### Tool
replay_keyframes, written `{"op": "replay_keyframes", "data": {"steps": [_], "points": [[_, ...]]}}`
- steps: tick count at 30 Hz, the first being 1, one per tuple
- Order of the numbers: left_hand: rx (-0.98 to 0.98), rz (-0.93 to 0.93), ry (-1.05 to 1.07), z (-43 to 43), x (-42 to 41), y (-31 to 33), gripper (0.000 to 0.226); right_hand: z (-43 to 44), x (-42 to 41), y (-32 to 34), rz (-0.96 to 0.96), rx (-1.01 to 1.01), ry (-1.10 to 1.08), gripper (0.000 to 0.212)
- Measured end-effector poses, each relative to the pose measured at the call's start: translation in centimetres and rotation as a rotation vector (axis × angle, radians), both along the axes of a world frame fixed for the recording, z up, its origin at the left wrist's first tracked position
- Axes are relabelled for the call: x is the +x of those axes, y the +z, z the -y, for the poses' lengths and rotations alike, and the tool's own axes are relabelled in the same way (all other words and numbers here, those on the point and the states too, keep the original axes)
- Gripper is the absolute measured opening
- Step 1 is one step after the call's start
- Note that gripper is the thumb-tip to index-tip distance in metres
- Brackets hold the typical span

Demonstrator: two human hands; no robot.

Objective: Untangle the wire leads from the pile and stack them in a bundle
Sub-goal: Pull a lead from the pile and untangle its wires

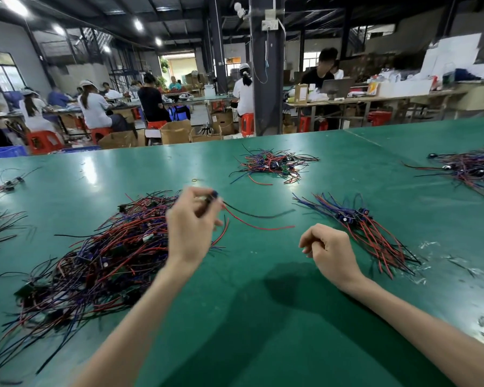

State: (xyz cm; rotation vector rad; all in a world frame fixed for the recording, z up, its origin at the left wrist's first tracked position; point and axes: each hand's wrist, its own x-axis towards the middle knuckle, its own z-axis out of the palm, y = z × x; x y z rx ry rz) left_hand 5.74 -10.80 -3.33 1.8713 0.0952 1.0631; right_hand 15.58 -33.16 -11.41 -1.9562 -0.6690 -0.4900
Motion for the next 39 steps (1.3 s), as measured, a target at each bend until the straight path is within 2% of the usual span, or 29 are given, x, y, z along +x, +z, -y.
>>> {"op": "replay_keyframes", "data": {"steps": [5,9,12,16,20,22,26,30,31,34,39], "points": [[-0.355,-0.29,-0.181,3.0,1.2,-3.4,0.015,-0.1,-0.3,0.2,-0.056,0.035,0.078,0.043],[-0.554,-0.467,-0.248,3.4,0.8,-5.3,0.019,-0.1,-0.2,0.6,-0.059,-0.013,-0.036,0.038],[-0.667,-0.502,-0.325,3.5,0.5,-5.7,0.017,0.2,-0.2,0.8,-0.112,0.002,-0.104,0.04],[-0.75,-0.476,-0.4,3.4,0.6,-5.2,0.011,0.7,0.3,1.4,-0.303,0.098,-0.216,0.036],[-0.837,-0.426,-0.531,3.7,0.3,-5.0,0.013,0.9,0.0,2.2,-0.386,0.22,-0.125,0.03],[-0.869,-0.407,-0.604,3.9,0.2,-4.9,0.019,0.8,-0.3,2.3,-0.407,0.232,-0.035,0.033],[-0.928,-0.4,-0.753,4.9,-0.2,-4.9,0.026,-0.6,-1.6,1.6,-0.586,0.166,0.305,0.035],[-0.947,-0.447,-0.838,5.4,-0.8,-5.0,0.028,-1.5,-2.3,0.9,-0.783,0.188,0.547,0.018],[-0.936,-0.475,-0.844,5.6,-0.9,-5.0,0.028,-1.6,-2.3,0.8,-0.797,0.215,0.562,0.016],[-0.86,-0.551,-0.865,5.9,-1.2,-5.1,0.027,-1.6,-2.2,0.8,-0.799,0.292,0.508,0.03],[-0.693,-0.622,-0.847,5.7,-1.3,-5.2,0.024,-1.4,-2.1,0.8,-0.807,0.382,0.413,0.01]]}}
